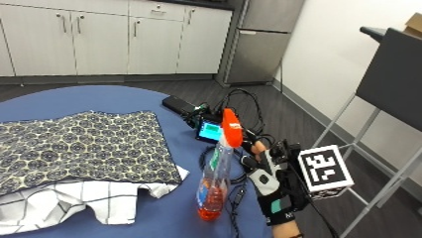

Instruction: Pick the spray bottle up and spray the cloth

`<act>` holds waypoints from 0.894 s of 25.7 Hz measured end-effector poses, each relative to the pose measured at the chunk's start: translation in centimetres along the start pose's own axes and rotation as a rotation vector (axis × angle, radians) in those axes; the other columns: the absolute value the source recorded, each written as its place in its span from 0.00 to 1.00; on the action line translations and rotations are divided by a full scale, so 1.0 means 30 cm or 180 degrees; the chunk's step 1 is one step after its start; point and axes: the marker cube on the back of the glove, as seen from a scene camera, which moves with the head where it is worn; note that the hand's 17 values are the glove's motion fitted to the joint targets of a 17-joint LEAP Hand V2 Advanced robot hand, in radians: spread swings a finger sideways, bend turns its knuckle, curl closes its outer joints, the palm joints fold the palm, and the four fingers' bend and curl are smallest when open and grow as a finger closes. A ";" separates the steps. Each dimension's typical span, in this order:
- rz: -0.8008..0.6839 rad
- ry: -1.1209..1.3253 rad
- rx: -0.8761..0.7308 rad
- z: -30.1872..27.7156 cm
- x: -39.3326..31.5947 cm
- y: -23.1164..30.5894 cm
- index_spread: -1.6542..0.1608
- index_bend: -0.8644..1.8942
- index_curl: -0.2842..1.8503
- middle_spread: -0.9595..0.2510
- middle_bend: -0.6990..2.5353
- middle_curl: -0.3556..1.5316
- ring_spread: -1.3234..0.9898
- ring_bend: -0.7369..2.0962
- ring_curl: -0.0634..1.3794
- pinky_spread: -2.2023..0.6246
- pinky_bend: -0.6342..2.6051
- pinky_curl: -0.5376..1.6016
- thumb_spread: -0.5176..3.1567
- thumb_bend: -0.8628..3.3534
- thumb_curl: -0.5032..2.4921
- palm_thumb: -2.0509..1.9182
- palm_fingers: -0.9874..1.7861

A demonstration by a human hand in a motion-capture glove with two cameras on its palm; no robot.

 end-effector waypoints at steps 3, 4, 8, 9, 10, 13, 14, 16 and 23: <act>0.0241 -0.0049 -0.0188 0.062 0.094 -0.012 0.72 0.36 0.24 0.77 0.32 0.36 0.58 0.35 0.24 0.85 0.34 0.38 0.43 0.20 0.25 0.64 0.56; 0.0303 -0.0087 -0.0241 0.080 0.118 -0.009 0.72 0.36 0.24 0.77 0.32 0.36 0.58 0.35 0.24 0.85 0.34 0.38 0.43 0.20 0.25 0.64 0.56; 0.0491 -0.0157 -0.0216 0.125 0.175 0.029 0.72 0.34 0.23 0.77 0.34 0.37 0.58 0.36 0.24 0.85 0.34 0.38 0.42 0.20 0.26 0.64 0.57; 0.0515 -0.0153 -0.0163 0.128 0.180 0.039 0.72 0.34 0.23 0.76 0.35 0.38 0.58 0.36 0.24 0.85 0.33 0.37 0.42 0.21 0.26 0.66 0.59; 0.0531 -0.0149 -0.0099 0.127 0.183 0.046 0.72 0.34 0.22 0.76 0.36 0.39 0.57 0.37 0.25 0.85 0.33 0.37 0.42 0.21 0.27 0.67 0.60; 0.0547 -0.0114 0.0098 0.109 0.192 0.060 0.74 0.35 0.22 0.74 0.38 0.39 0.56 0.40 0.26 0.84 0.30 0.36 0.42 0.23 0.29 0.71 0.65; 0.0543 -0.0086 0.0128 0.100 0.197 0.063 0.75 0.36 0.23 0.73 0.37 0.39 0.55 0.41 0.27 0.84 0.30 0.36 0.42 0.24 0.29 0.73 0.66; 0.0544 -0.0009 0.0080 0.076 0.199 0.064 0.76 0.35 0.23 0.72 0.37 0.40 0.55 0.43 0.28 0.84 0.29 0.36 0.39 0.24 0.30 0.75 0.70; 0.0676 0.0091 -0.1049 0.050 0.095 -0.078 0.78 0.34 0.24 0.72 0.37 0.41 0.54 0.46 0.31 0.83 0.29 0.37 0.37 0.22 0.32 0.75 0.74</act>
